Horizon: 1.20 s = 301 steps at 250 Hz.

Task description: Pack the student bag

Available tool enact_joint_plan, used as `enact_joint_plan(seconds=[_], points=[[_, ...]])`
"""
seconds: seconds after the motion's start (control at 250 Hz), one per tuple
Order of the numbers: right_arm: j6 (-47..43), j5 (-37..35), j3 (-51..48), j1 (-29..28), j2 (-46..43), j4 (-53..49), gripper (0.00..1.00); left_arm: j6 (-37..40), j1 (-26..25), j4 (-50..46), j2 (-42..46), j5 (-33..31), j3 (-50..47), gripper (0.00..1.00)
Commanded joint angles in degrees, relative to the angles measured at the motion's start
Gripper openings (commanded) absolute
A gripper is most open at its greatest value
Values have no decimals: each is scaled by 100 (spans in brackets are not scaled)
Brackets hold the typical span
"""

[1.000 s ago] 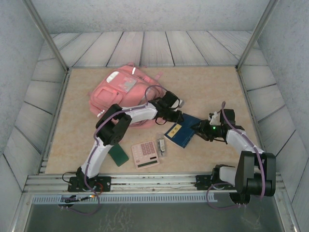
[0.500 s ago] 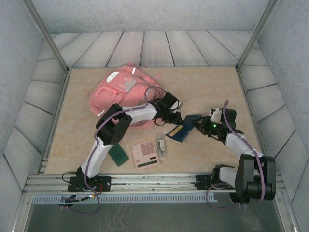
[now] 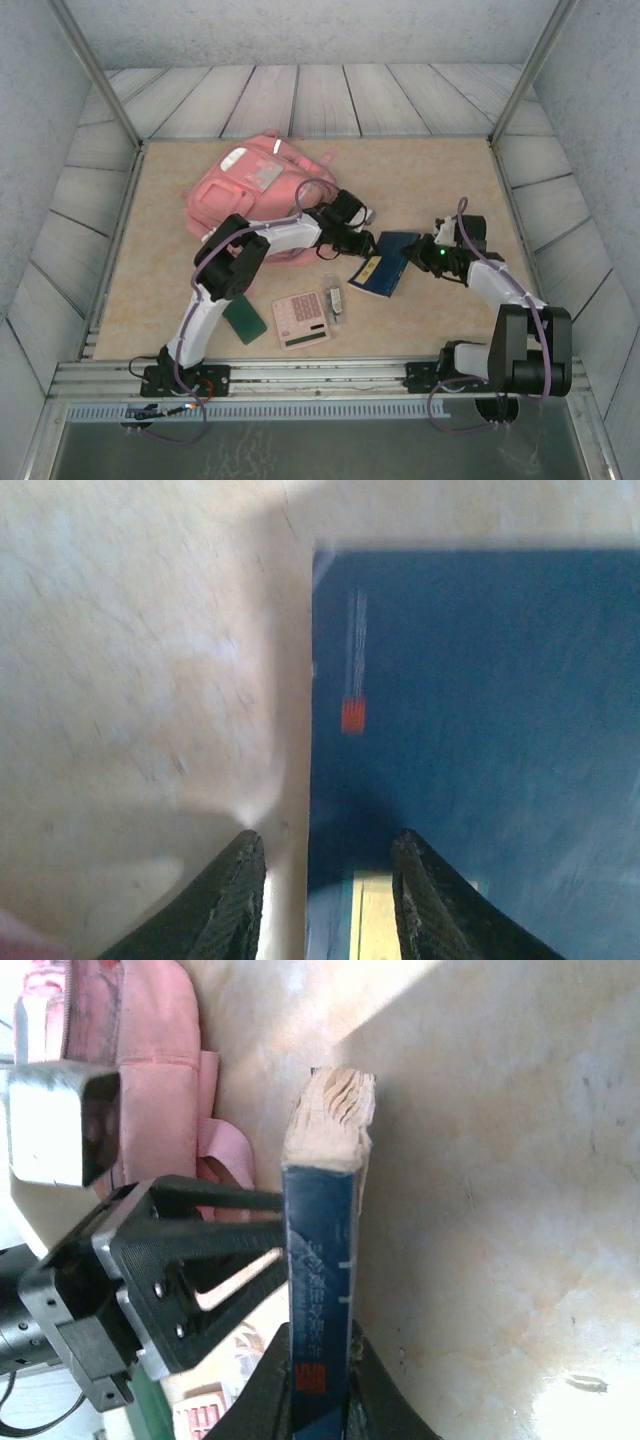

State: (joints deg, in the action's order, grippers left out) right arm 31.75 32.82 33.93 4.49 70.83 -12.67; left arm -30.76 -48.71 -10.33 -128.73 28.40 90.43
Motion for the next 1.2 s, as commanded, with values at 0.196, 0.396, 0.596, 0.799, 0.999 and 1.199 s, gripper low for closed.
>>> enact_joint_plan(seconds=[0.196,0.396,0.596,0.799,0.999,1.199], points=[[-1338,554,984,-34,-455,-1025,0,1020,847,-237,1524,1294,-279,57],[-2005,1569,1786,-423,-149,-1353,0,2305,1481,-1035,2637,1710,-334,71],[-2510,2043,2381,-1465,375,-1315,0,4152,1549,-2704,3114,1709,27,84],[-3734,2116,3306,-2312,889,-2418,0,4791,1566,-3262,3410,1547,89,87],[-4500,1952,3606,-2863,1016,-2918,0,5400,1566,-3921,3376,1816,169,85],[-4798,1992,3655,-3156,1054,-2969,0,5795,1573,-4253,3441,2115,139,79]])
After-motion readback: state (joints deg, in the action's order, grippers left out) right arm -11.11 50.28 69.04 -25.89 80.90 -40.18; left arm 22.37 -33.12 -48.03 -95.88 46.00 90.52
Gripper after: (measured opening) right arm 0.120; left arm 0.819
